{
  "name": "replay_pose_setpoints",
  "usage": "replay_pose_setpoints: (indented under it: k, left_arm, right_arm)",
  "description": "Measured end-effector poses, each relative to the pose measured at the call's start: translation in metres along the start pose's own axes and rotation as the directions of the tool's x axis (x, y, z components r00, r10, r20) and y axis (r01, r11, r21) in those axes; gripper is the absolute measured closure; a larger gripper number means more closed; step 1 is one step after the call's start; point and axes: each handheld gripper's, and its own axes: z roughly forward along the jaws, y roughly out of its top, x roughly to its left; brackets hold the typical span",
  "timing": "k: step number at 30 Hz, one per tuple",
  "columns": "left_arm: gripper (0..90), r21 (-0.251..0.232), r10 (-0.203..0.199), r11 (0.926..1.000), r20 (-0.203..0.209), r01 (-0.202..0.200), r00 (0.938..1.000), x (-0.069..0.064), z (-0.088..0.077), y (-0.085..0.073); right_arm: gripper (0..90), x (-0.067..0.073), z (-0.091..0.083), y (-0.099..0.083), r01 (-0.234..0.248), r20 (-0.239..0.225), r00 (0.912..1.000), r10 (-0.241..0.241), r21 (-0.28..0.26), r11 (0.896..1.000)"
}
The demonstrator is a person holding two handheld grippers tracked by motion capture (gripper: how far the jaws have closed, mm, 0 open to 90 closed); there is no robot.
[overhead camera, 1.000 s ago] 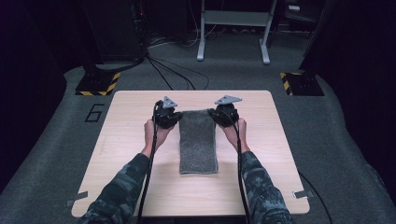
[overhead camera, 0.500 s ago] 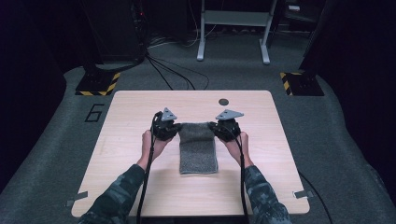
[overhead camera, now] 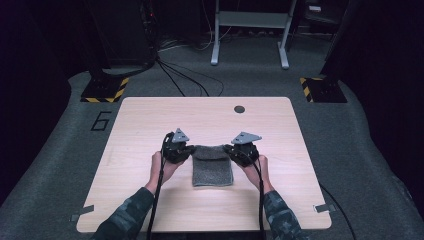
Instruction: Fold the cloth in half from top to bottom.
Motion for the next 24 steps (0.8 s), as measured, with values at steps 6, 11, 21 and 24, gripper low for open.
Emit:
replay_pose_setpoints:
  k: [6,11,21,24]
  left_arm:
    - [84.9,0.023,0.021,0.9995,0.008,-0.021,0.9998,-0.01,-0.003,-0.009]
    - [84.3,0.055,0.026,0.9981,0.025,-0.028,0.9993,-0.019,0.001,-0.022]
    - [77.2,0.065,-0.013,0.9979,0.084,0.007,0.9963,-0.025,-0.001,-0.034]
    - [68.2,0.086,-0.023,0.9962,0.114,0.013,0.9932,-0.027,-0.004,-0.039]
  right_arm:
    - [86.1,0.007,-0.004,-0.012,-0.005,-0.014,0.9999,0.005,0.009,1.0]
    - [86.0,0.013,-0.005,-0.024,0.007,-0.023,0.9997,-0.007,0.035,0.999]
    - [84.6,0.022,-0.01,-0.039,0.001,-0.03,0.9995,0.001,0.063,0.998]
    - [78.5,0.024,-0.015,-0.044,-0.02,-0.036,0.9991,0.023,0.073,0.997]
